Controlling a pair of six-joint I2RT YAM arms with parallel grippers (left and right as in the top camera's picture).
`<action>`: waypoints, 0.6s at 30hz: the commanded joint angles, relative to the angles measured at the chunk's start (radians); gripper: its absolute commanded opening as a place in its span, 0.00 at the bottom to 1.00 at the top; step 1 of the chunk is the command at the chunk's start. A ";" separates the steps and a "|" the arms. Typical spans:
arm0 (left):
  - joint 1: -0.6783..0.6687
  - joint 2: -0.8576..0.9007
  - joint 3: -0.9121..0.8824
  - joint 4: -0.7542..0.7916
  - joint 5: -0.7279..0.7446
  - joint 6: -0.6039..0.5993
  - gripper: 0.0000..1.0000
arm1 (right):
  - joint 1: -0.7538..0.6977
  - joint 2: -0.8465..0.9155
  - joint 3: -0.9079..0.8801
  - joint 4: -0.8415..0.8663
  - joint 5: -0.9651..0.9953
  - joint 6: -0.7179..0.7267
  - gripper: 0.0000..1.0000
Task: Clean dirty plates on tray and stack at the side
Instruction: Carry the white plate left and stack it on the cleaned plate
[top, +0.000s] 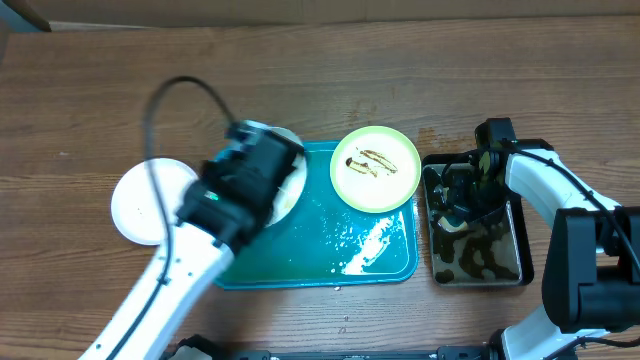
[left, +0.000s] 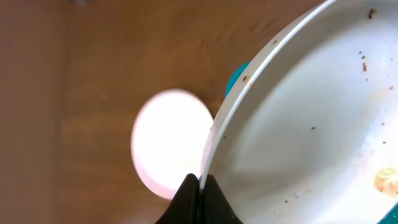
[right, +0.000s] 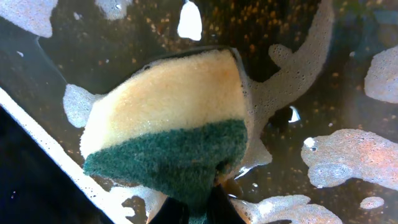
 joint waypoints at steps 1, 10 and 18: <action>0.189 -0.008 0.018 0.006 0.283 -0.030 0.04 | -0.002 0.003 -0.026 -0.004 -0.007 -0.005 0.04; 0.713 0.032 0.010 0.047 0.582 0.010 0.04 | -0.002 0.003 -0.026 -0.007 -0.007 -0.008 0.04; 0.903 0.183 0.009 0.091 0.582 0.009 0.04 | -0.002 0.003 -0.026 -0.008 -0.007 -0.008 0.04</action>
